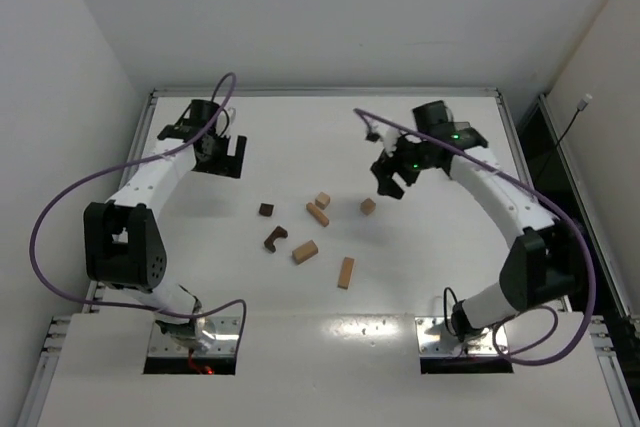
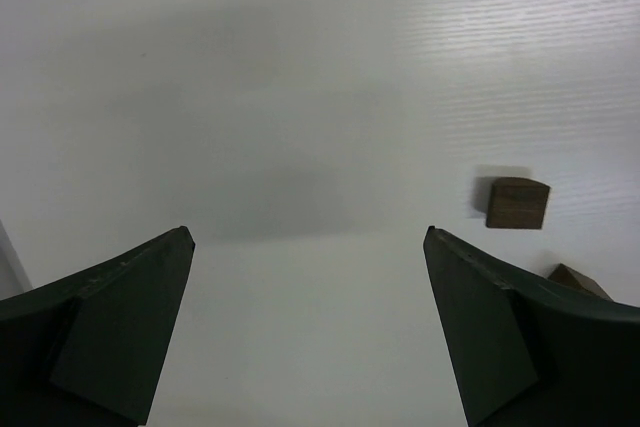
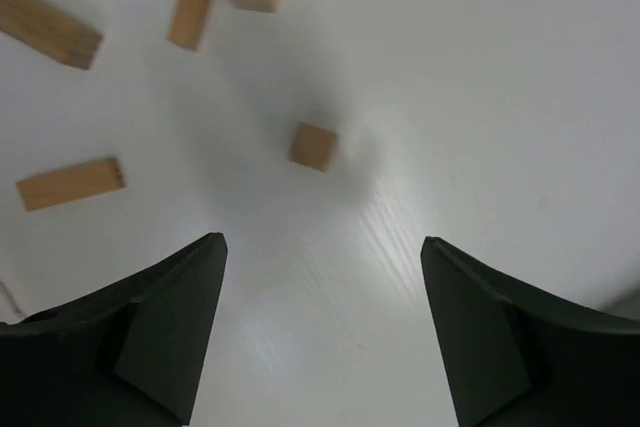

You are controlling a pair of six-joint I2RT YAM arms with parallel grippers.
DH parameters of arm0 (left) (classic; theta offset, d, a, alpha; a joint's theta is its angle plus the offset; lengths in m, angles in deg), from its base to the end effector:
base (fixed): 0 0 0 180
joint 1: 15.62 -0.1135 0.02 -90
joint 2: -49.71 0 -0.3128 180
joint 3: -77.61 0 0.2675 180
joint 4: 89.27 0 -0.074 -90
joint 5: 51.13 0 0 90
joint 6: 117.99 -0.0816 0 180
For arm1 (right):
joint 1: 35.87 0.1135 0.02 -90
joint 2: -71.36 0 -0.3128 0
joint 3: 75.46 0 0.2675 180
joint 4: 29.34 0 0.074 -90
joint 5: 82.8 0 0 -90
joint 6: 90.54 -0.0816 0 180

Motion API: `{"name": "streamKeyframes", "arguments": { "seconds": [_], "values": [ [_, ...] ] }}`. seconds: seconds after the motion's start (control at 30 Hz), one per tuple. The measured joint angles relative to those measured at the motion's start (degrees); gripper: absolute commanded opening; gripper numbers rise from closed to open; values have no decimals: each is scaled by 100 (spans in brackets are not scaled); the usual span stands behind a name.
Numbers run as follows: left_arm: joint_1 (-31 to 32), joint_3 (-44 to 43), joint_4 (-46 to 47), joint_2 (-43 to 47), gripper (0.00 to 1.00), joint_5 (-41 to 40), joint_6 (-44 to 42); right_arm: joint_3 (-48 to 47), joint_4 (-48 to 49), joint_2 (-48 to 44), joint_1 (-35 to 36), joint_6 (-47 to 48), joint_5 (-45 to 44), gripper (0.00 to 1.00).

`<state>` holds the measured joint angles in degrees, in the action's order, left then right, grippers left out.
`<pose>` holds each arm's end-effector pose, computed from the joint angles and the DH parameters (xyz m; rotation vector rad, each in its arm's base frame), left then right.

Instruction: Build the wood block tower

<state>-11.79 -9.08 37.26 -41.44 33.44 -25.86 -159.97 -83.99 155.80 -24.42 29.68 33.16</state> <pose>0.3751 -0.0174 0.2739 0.0031 2.5770 0.0835 0.3287 0.1030 0.3051 -1.0319 2.2084 0.4263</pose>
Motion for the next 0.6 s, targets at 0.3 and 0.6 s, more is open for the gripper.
{"name": "streamKeyframes", "arguments": {
  "seconds": [0.3, 0.6],
  "values": [
    [330, 306, 28, 120, 100, -481, -66, -286, 365, 1434, 1989, -713, -463, 57],
    [299, 518, 42, 417, 100, -894, -166, -927, 673, 2723, 2400, -1263, -636, 50]
  ]
}}
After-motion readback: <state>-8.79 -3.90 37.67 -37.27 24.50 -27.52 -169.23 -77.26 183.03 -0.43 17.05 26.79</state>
